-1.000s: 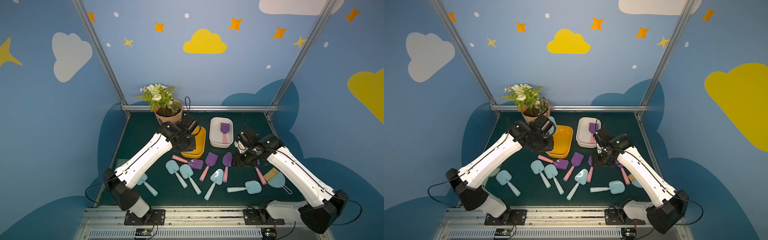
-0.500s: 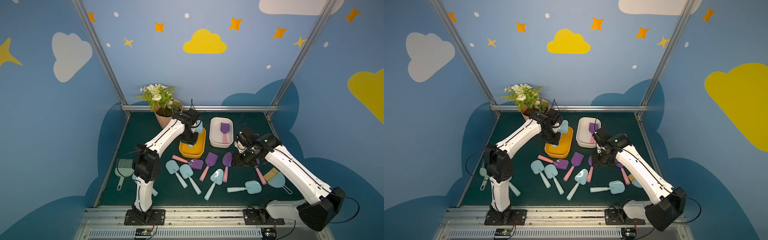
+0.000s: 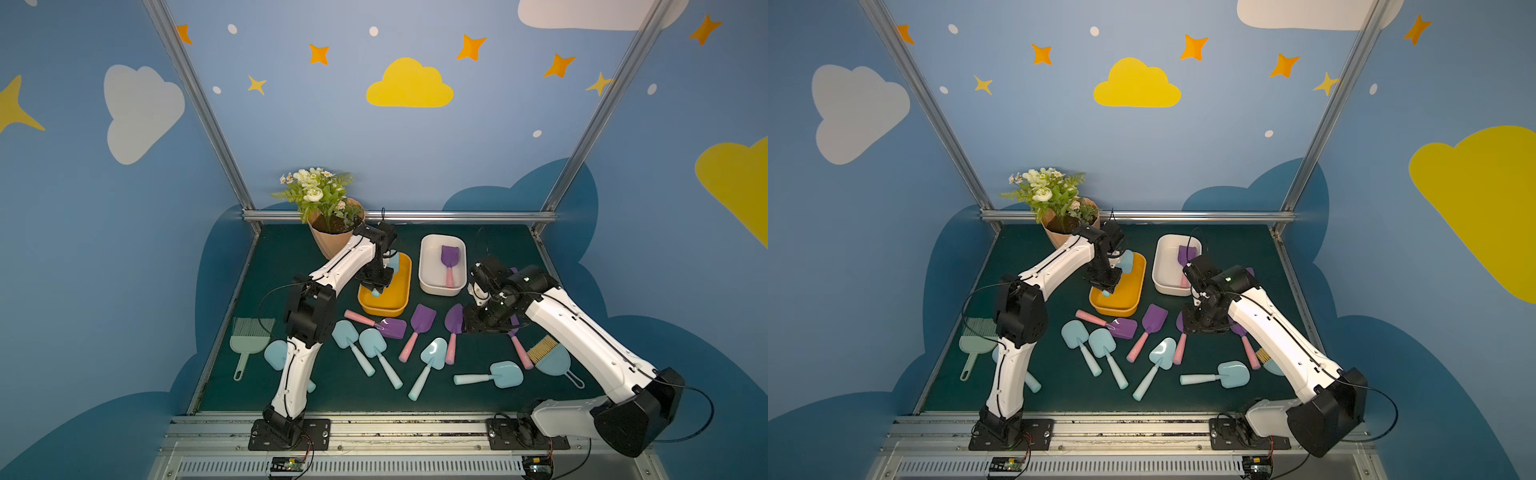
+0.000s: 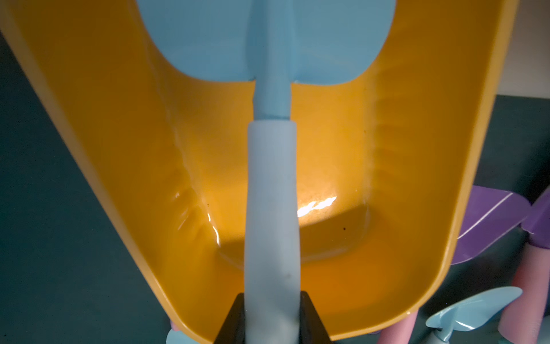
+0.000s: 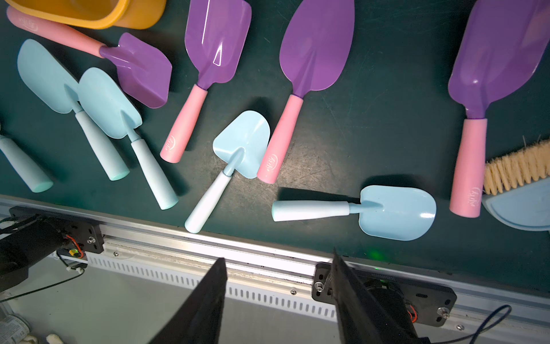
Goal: Sort the small shovels by color and place them into the storage box
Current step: Place the shovel in the storage box.
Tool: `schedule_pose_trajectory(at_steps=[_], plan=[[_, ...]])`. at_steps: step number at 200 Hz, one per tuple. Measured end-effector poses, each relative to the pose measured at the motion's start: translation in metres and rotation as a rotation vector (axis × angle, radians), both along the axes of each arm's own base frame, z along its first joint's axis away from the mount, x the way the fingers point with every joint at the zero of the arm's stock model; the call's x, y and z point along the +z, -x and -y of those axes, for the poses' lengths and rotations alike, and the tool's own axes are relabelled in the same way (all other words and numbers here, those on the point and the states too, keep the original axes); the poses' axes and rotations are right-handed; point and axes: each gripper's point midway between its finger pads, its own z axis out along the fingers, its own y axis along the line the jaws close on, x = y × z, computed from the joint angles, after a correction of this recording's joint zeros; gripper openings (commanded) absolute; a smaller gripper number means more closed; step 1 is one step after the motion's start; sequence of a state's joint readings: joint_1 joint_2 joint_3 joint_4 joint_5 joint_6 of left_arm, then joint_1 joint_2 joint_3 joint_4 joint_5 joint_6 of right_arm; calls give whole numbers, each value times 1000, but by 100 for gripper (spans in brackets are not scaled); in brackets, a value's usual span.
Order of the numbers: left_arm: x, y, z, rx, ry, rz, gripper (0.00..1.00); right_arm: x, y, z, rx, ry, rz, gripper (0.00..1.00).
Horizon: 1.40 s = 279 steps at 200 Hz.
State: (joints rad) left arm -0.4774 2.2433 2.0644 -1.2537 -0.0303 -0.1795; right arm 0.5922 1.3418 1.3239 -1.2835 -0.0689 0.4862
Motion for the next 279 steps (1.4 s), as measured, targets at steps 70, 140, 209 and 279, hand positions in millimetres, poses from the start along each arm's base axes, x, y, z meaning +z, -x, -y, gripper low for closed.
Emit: schedule_pose_trajectory(at_steps=[70,140,209,279], plan=[[-11,-7,-4,7,-48,-10,3,-5,-1,-1,-3,11,-18,57],[-21,-6,-9,13,-81,-40,3,-9,-2,-2,4,21,-34,57],[-23,-3,-14,20,-107,-49,3,-10,-2,-2,14,22,-36,57],[-28,1,-16,31,-115,-69,3,-10,-2,-2,15,23,-37,57]])
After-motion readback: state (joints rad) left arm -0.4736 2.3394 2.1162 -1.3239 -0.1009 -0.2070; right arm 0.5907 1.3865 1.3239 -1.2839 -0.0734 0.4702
